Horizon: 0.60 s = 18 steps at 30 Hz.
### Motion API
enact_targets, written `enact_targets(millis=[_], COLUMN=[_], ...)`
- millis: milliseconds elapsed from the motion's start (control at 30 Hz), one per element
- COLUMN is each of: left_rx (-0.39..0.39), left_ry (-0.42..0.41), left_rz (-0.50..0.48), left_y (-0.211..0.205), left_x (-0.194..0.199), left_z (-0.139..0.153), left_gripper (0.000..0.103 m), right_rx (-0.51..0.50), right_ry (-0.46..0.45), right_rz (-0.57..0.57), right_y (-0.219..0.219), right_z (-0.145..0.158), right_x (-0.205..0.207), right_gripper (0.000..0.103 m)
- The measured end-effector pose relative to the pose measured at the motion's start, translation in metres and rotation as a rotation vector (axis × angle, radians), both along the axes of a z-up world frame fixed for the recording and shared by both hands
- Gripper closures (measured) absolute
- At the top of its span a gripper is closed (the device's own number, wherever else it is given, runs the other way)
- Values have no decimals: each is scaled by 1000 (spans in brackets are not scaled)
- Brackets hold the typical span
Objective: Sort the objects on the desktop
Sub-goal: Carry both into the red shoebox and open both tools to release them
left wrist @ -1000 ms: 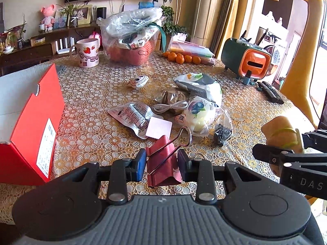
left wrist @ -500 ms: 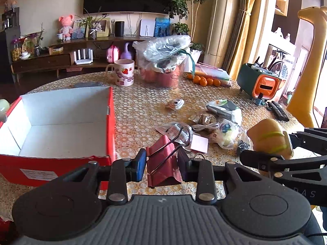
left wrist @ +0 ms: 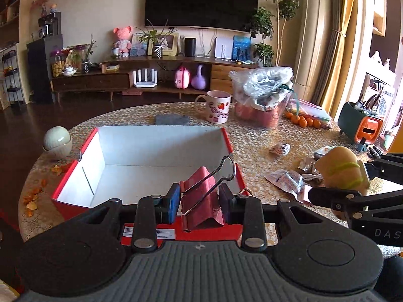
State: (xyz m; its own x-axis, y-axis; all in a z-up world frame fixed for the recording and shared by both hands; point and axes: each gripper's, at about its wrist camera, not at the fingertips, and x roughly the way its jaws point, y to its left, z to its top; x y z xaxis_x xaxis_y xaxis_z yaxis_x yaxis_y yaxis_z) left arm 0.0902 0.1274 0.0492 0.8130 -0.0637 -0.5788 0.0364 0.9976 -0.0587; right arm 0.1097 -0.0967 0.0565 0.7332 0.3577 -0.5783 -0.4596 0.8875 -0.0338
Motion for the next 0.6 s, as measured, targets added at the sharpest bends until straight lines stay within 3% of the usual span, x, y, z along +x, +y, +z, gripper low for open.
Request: enact_targets(millis=[600], left_rx=[76], left_ry=[80], left_rz=[75], left_y=[81], left_x=[78], left_z=[-13], left_gripper=[71], right_rx=[-77], right_ry=[25], right_rz=[169], right_y=[103], right_z=[-12], right_x=[70], right_gripper=[50])
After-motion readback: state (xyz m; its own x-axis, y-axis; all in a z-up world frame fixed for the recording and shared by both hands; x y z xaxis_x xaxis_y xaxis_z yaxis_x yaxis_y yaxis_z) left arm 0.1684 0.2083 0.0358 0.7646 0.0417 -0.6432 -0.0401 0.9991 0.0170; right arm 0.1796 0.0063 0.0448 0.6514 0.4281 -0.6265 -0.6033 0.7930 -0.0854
